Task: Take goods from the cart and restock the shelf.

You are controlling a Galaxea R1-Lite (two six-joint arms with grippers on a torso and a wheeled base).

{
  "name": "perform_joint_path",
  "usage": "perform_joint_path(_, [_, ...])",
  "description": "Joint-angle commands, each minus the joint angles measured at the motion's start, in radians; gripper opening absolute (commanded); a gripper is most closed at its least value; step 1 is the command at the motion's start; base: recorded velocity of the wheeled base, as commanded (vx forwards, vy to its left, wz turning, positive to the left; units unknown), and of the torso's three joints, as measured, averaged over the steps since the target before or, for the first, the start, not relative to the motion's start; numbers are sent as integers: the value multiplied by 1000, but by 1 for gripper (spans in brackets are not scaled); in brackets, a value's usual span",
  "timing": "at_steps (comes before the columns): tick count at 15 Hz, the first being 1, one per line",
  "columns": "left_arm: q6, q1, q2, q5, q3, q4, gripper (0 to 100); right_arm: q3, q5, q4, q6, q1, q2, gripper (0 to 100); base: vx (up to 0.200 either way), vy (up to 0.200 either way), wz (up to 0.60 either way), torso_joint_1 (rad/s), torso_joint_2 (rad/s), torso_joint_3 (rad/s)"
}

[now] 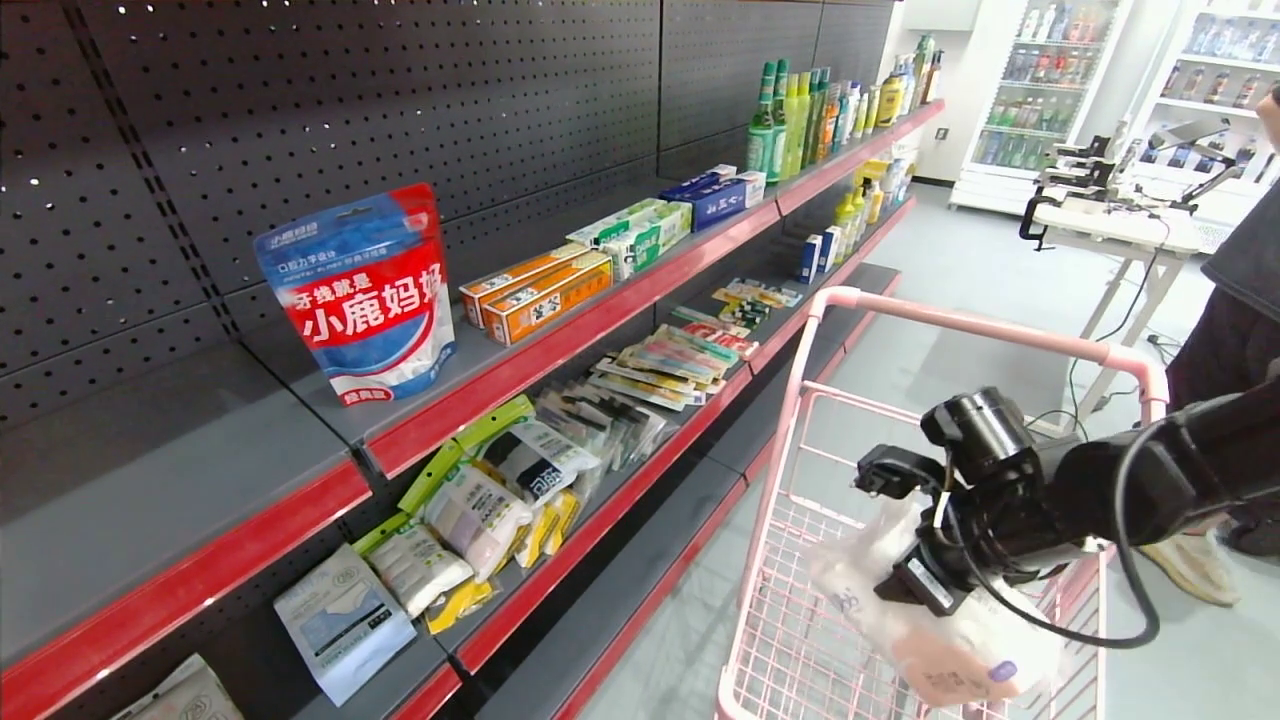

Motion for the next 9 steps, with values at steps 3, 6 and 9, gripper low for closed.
perform_joint_path(3, [0, 0, 1, 0, 0, 0, 100, -21, -3, -7, 20, -78, -291, 0, 0, 0, 0, 0, 0, 0])
perform_joint_path(6, [-3, 0, 1, 0, 0, 0, 100, 21, -49, 0, 32, -81, -477, 0, 0, 0, 0, 0, 0, 0])
perform_joint_path(9, [-2, 0, 1, -1, 0, 0, 100, 145, -95, 3, 23, -152, -712, 0, 0, 0, 0, 0, 0, 0])
